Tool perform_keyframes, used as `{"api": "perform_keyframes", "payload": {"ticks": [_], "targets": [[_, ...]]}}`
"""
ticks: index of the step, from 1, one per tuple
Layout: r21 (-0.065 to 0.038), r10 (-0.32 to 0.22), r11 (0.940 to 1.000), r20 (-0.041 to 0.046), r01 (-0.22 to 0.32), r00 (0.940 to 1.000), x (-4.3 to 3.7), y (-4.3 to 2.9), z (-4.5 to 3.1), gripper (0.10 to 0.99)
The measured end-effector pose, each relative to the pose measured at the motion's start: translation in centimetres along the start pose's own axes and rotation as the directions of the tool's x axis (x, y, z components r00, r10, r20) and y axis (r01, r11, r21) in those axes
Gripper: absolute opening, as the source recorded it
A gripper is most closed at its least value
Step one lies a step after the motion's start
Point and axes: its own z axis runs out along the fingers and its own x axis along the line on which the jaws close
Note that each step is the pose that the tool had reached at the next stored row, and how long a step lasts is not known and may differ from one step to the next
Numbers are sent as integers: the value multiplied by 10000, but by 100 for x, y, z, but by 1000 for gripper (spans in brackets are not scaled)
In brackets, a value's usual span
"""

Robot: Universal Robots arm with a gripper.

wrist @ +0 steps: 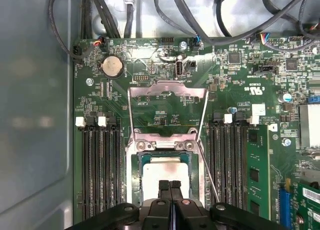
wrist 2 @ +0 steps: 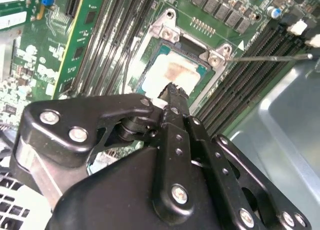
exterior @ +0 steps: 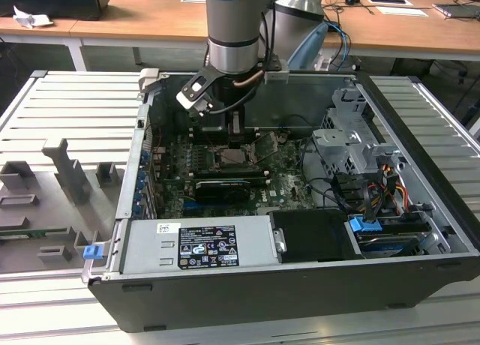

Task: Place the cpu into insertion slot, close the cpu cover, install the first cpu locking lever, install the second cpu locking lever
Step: 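Close the cpu cover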

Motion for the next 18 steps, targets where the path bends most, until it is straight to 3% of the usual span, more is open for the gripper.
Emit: {"api": "perform_keyframes", "payload": {"ticks": [2,5,10,18], "targets": [[1,-2,10000,20,2,10000,0,3,-53,106],[3,-2,10000,21,2,10000,1,17,-61,106],[117,1,9999,25,-2,10000,-2,138,-53,106],[122,3,9999,25,-3,10000,-1,147,-158,106]]}}
